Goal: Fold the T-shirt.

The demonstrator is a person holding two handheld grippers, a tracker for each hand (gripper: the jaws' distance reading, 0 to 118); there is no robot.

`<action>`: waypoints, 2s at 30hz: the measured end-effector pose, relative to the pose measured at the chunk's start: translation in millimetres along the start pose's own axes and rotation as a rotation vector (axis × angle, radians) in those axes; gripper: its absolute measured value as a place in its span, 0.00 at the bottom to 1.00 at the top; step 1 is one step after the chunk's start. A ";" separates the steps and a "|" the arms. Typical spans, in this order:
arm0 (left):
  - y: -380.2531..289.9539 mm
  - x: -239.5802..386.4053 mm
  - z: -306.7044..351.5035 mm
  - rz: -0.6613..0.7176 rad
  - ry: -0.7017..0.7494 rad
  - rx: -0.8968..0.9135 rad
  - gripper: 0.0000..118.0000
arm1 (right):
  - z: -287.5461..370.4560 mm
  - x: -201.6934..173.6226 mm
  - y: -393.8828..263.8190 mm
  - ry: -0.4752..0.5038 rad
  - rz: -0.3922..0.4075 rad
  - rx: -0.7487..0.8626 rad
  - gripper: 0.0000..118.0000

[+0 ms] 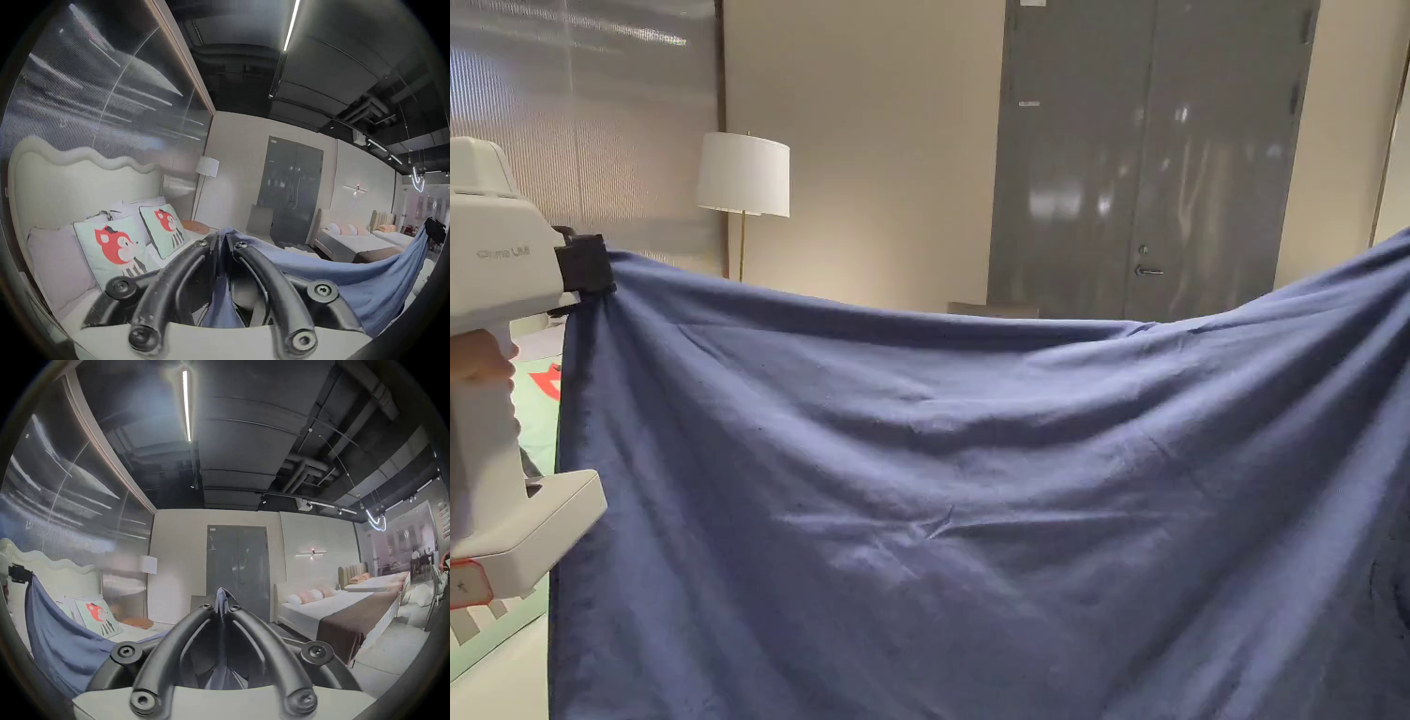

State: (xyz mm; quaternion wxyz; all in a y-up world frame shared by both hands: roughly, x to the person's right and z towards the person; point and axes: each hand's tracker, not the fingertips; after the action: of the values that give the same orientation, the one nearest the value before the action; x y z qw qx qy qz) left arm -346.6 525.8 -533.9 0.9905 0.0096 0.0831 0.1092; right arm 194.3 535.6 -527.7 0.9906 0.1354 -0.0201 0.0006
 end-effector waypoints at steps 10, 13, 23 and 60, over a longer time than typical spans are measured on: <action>23.7 2.9 -84.7 -0.061 0.050 0.016 0.04 | -100.4 -15.8 -1.4 0.015 -0.024 -0.006 0.03; 25.7 4.1 -120.2 -0.053 0.048 0.016 0.04 | -139.4 -23.9 -11.6 0.009 -0.002 -0.018 0.02; 19.8 12.9 -226.9 -0.045 0.099 0.006 0.04 | -239.8 -36.3 -36.6 -0.006 -0.041 -0.010 0.03; -109.2 -1.7 -195.6 -0.028 0.098 -0.162 0.04 | -162.3 -19.6 -152.2 0.040 -0.017 -0.225 0.03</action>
State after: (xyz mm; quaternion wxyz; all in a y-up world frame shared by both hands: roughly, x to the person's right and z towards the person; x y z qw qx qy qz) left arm -357.4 419.1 -730.5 0.9842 -0.0773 0.1225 0.1020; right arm 182.2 432.6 -725.6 0.9997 0.0236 0.0009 -0.0076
